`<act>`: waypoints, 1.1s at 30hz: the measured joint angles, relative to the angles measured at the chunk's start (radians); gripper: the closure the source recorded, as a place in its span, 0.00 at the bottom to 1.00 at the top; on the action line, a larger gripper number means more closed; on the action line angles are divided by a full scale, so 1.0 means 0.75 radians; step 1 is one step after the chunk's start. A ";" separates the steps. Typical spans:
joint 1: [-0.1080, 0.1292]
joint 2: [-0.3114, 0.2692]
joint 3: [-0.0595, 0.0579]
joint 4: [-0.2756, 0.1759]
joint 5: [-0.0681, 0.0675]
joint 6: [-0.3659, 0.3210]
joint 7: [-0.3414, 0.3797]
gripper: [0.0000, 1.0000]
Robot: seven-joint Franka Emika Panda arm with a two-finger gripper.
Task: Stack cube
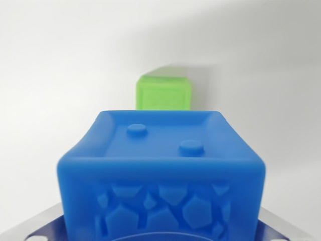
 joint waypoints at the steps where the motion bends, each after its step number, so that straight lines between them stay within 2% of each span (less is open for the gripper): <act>1: 0.000 0.011 0.000 -0.002 0.002 0.010 0.000 1.00; 33: -0.002 0.246 0.013 -0.027 0.083 0.260 -0.051 1.00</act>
